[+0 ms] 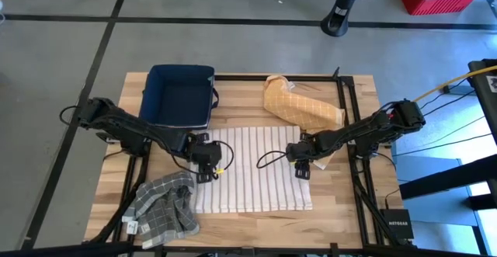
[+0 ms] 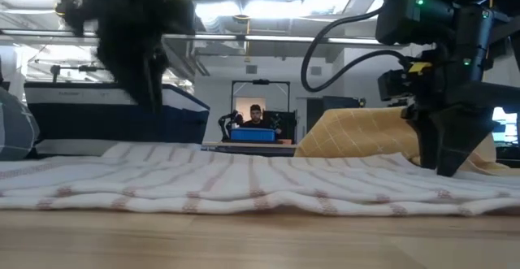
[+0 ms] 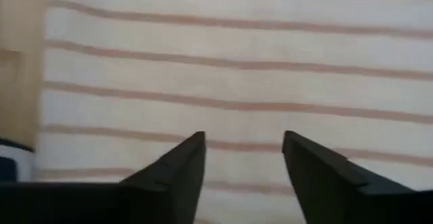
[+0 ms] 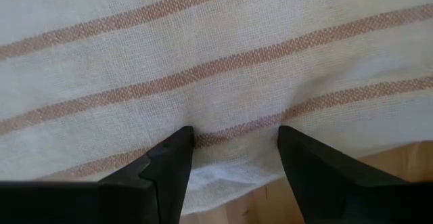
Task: Fold towel
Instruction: Fold the white towel
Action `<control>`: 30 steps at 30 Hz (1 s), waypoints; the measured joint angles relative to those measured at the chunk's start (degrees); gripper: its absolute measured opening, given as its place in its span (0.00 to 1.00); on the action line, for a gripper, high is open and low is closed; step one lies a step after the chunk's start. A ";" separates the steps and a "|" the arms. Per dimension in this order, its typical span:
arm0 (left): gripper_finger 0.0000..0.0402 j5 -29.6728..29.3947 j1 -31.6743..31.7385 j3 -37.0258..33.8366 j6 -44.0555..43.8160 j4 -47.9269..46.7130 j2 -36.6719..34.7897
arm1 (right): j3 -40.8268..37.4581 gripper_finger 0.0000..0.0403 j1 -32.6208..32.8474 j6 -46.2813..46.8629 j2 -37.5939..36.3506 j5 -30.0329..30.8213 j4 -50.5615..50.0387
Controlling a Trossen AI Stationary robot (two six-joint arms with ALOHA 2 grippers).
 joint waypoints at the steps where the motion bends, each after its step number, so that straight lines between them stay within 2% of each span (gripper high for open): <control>1: 0.52 2.82 -0.07 1.91 -2.16 -2.83 -0.27 | 0.00 0.55 0.00 0.04 0.00 0.09 0.18; 3: 0.56 6.79 -1.28 5.06 -7.29 -8.01 -0.89 | 0.00 0.55 0.03 0.04 0.00 0.25 0.20; 7: 0.59 7.92 -7.46 6.80 -16.33 -16.26 -0.94 | 0.01 0.55 0.02 -0.37 0.00 0.30 0.23; 11: 0.59 7.76 -15.23 5.15 -23.59 -11.08 -0.73 | 0.02 0.55 0.02 -0.78 0.00 1.75 0.53; 14: 0.58 0.18 -19.93 2.82 -26.79 -4.89 -0.63 | 0.02 0.55 0.02 -2.05 0.02 2.01 0.74; 16: 0.57 -6.35 -22.32 0.47 -28.42 -4.73 0.42 | 0.02 0.55 0.02 -2.91 0.01 2.48 0.88; 18: 0.56 -8.21 -24.06 -2.33 -31.00 -4.83 1.79 | 0.02 0.55 0.02 -3.31 0.02 3.16 0.90; 20: 0.55 -6.13 -25.46 -4.66 -33.21 -4.74 2.76 | 0.02 0.55 0.02 -3.52 0.02 3.40 0.88; 23: 0.54 2.76 -27.29 -7.26 -37.08 -5.52 3.53 | 0.02 0.55 0.02 -3.84 0.01 3.44 0.88; 27: 0.52 13.45 -30.03 -7.67 -40.43 -12.52 3.28 | 0.02 0.55 0.00 -4.42 0.02 3.46 0.86; 30: 0.50 16.53 -31.38 -7.67 -39.90 -15.71 2.73 | 0.02 0.55 0.00 -4.63 0.02 3.53 0.88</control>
